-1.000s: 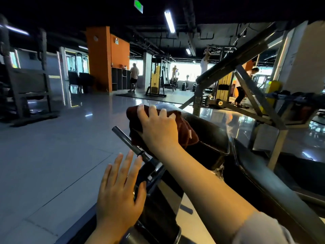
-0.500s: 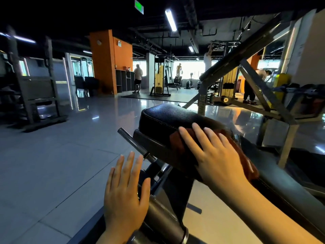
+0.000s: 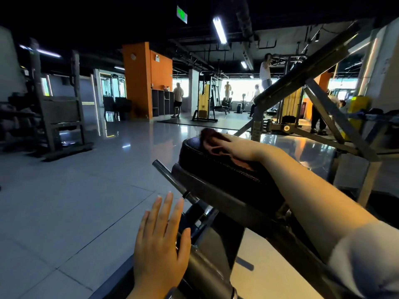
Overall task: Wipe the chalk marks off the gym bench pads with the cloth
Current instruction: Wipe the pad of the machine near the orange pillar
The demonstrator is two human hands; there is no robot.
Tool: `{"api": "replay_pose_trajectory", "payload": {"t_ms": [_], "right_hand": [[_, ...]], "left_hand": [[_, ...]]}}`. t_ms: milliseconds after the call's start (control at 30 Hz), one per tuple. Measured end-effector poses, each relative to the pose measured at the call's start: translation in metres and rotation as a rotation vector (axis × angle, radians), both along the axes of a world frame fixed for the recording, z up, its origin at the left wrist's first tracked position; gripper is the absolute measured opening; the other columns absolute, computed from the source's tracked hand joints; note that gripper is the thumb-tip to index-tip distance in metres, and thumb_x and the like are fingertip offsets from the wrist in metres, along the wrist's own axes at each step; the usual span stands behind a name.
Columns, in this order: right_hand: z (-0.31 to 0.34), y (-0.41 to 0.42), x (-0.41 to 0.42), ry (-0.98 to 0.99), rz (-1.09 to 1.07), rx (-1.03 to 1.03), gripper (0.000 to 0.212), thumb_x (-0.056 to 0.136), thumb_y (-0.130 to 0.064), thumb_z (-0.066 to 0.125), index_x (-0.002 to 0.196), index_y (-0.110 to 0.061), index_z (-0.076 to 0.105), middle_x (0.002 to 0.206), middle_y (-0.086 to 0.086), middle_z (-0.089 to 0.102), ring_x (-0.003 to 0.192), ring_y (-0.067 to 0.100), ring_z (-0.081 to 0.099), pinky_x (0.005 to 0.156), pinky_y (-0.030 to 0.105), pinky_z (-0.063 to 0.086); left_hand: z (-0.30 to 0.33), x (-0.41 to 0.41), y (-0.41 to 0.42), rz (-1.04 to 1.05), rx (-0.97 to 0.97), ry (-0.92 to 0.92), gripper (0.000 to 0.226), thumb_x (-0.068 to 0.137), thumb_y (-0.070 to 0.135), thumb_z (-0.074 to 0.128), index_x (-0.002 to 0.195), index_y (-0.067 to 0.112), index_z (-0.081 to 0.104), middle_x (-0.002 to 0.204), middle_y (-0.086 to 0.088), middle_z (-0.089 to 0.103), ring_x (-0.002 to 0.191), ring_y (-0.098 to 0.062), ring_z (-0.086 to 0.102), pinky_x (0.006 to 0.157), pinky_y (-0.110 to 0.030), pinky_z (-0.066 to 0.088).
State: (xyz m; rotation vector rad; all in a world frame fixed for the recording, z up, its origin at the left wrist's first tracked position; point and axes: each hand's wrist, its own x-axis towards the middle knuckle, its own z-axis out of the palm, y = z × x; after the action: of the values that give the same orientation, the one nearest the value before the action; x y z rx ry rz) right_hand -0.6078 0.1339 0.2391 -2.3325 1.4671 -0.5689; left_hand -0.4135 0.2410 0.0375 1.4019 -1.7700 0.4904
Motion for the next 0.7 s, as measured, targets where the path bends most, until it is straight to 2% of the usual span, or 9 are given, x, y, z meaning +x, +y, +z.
{"api": "replay_pose_trajectory", "payload": {"t_ms": [67, 133, 200, 267, 367, 400, 500, 600, 700], "right_hand": [[-0.007, -0.001, -0.033, 0.011, -0.099, 0.056, 0.049, 0.101, -0.050, 0.032, 0.146, -0.030, 0.036, 0.141, 0.004, 0.049, 0.109, 0.010, 0.044, 0.087, 0.017, 0.026], [-0.015, 0.001, -0.061, 0.020, -0.186, 0.064, 0.054, 0.100, -0.052, 0.030, 0.146, -0.023, 0.038, 0.141, 0.006, 0.048, 0.111, 0.012, 0.043, 0.089, 0.018, 0.027], [-0.020, 0.006, -0.072, 0.048, -0.211, 0.016, 0.070, 0.093, -0.066, 0.027, 0.144, -0.021, 0.040, 0.143, 0.009, 0.047, 0.121, 0.020, 0.046, 0.102, 0.027, 0.030], [-0.025, 0.007, -0.072, 0.107, -0.173, -0.036, 0.084, 0.082, -0.082, 0.024, 0.146, -0.029, 0.036, 0.150, 0.009, 0.039, 0.135, 0.024, 0.037, 0.116, 0.039, 0.023], [-0.023, 0.022, -0.052, 0.177, -0.060, -0.095, 0.062, 0.096, -0.064, 0.030, 0.151, -0.037, 0.025, 0.155, -0.007, 0.026, 0.145, 0.017, 0.020, 0.120, 0.043, 0.012], [-0.021, 0.030, -0.041, 0.209, -0.009, -0.143, 0.062, 0.097, -0.061, 0.032, 0.153, -0.037, 0.020, 0.154, -0.013, 0.022, 0.146, 0.013, 0.015, 0.121, 0.043, 0.009], [-0.029, 0.058, 0.006, 0.354, 0.046, -0.325, 0.071, 0.096, -0.057, 0.039, 0.154, -0.037, 0.004, 0.163, -0.012, 0.002, 0.149, 0.011, 0.000, 0.120, 0.053, 0.004], [-0.053, 0.074, 0.030, 0.501, -0.081, -0.598, 0.075, 0.100, -0.036, 0.044, 0.155, -0.027, -0.006, 0.164, -0.004, -0.003, 0.150, 0.019, 0.004, 0.118, 0.055, 0.015], [-0.071, 0.084, 0.005, 0.495, -0.152, -0.702, 0.081, 0.095, -0.035, 0.053, 0.156, -0.025, 0.000, 0.163, 0.002, 0.009, 0.147, 0.026, 0.020, 0.114, 0.052, 0.027]], "left_hand": [[-0.001, 0.000, -0.001, -0.007, -0.012, 0.009, 0.061, 0.099, 0.054, 0.017, 0.149, 0.021, 0.028, 0.154, -0.006, 0.032, 0.143, -0.026, 0.024, 0.106, -0.055, 0.029], [-0.001, 0.000, -0.002, -0.014, -0.022, 0.016, 0.060, 0.099, 0.054, 0.018, 0.148, 0.020, 0.029, 0.154, -0.006, 0.033, 0.142, -0.026, 0.025, 0.105, -0.053, 0.031], [-0.001, -0.001, -0.001, -0.028, -0.032, 0.028, 0.060, 0.099, 0.054, 0.019, 0.147, 0.020, 0.031, 0.153, -0.007, 0.034, 0.142, -0.026, 0.027, 0.104, -0.052, 0.034], [-0.001, -0.002, -0.001, -0.037, -0.037, 0.038, 0.060, 0.099, 0.054, 0.020, 0.147, 0.020, 0.031, 0.152, -0.007, 0.036, 0.141, -0.027, 0.029, 0.103, -0.051, 0.036], [0.000, -0.002, 0.000, -0.059, -0.031, 0.050, 0.059, 0.099, 0.054, 0.020, 0.147, 0.019, 0.032, 0.152, -0.008, 0.037, 0.141, -0.027, 0.029, 0.100, -0.052, 0.042], [0.001, -0.002, 0.000, -0.058, -0.029, 0.046, 0.059, 0.100, 0.054, 0.020, 0.147, 0.019, 0.032, 0.152, -0.008, 0.036, 0.141, -0.027, 0.029, 0.100, -0.051, 0.042], [0.000, -0.002, 0.000, -0.035, -0.016, 0.024, 0.060, 0.100, 0.053, 0.018, 0.146, 0.019, 0.033, 0.154, -0.006, 0.033, 0.142, -0.026, 0.027, 0.103, -0.047, 0.036], [-0.001, 0.000, -0.001, -0.027, -0.026, -0.012, 0.060, 0.100, 0.053, 0.018, 0.146, 0.017, 0.033, 0.153, -0.009, 0.033, 0.142, -0.027, 0.026, 0.105, -0.049, 0.032], [-0.002, 0.000, -0.001, -0.018, -0.024, -0.007, 0.061, 0.100, 0.053, 0.017, 0.146, 0.017, 0.032, 0.154, -0.009, 0.032, 0.143, -0.025, 0.023, 0.107, -0.050, 0.028]]}}
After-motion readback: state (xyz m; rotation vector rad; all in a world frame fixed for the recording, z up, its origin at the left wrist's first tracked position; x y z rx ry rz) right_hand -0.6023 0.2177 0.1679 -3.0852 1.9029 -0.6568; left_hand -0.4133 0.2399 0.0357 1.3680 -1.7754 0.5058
